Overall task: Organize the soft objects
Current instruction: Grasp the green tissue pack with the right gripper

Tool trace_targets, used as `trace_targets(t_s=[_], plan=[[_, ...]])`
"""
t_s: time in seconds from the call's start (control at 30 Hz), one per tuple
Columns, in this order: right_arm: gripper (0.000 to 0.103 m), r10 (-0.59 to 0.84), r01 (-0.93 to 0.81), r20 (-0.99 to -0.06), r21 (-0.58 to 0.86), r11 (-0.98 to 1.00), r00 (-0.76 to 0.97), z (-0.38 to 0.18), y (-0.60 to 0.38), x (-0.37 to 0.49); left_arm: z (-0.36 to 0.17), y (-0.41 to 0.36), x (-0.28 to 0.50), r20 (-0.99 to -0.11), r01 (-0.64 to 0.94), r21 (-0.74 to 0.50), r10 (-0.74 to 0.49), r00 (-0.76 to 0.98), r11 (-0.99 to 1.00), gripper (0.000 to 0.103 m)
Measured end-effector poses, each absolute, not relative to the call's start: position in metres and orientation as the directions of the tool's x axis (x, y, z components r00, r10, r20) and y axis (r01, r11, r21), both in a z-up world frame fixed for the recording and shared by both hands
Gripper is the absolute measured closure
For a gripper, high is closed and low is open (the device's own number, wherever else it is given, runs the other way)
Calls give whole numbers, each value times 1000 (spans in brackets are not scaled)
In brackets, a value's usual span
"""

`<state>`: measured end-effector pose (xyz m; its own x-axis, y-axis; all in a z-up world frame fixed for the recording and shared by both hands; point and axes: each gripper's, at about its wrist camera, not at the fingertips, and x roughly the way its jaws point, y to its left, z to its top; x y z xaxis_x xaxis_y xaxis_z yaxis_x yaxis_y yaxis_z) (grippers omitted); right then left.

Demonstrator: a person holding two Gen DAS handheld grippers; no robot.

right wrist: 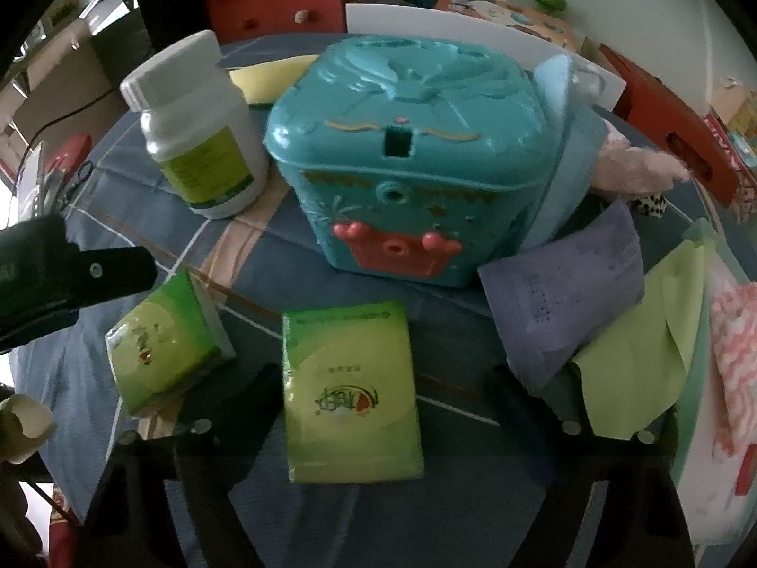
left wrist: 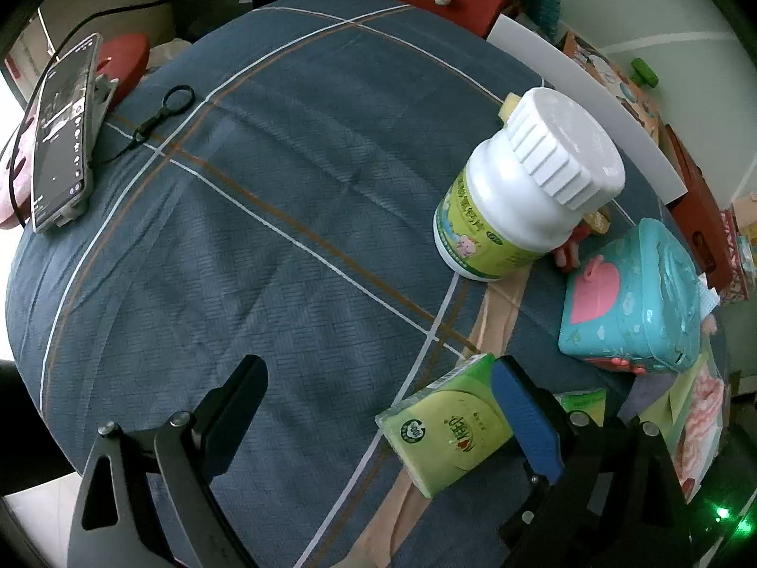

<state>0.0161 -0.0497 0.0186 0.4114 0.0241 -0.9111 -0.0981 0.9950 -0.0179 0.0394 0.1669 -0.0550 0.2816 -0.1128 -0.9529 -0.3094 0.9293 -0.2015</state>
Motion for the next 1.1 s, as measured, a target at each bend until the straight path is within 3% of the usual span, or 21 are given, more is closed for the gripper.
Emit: trace_targets(t_s=[0.3, 1.1], plan=[[54, 53, -94, -912, 16, 995, 408, 23, -49, 13, -49, 158, 39, -950, -288, -201, -115, 289, 936, 7], [53, 39, -6, -936, 39, 999, 350, 42, -100, -10, -39, 82, 45, -968, -66, -123, -105, 229, 990, 7]])
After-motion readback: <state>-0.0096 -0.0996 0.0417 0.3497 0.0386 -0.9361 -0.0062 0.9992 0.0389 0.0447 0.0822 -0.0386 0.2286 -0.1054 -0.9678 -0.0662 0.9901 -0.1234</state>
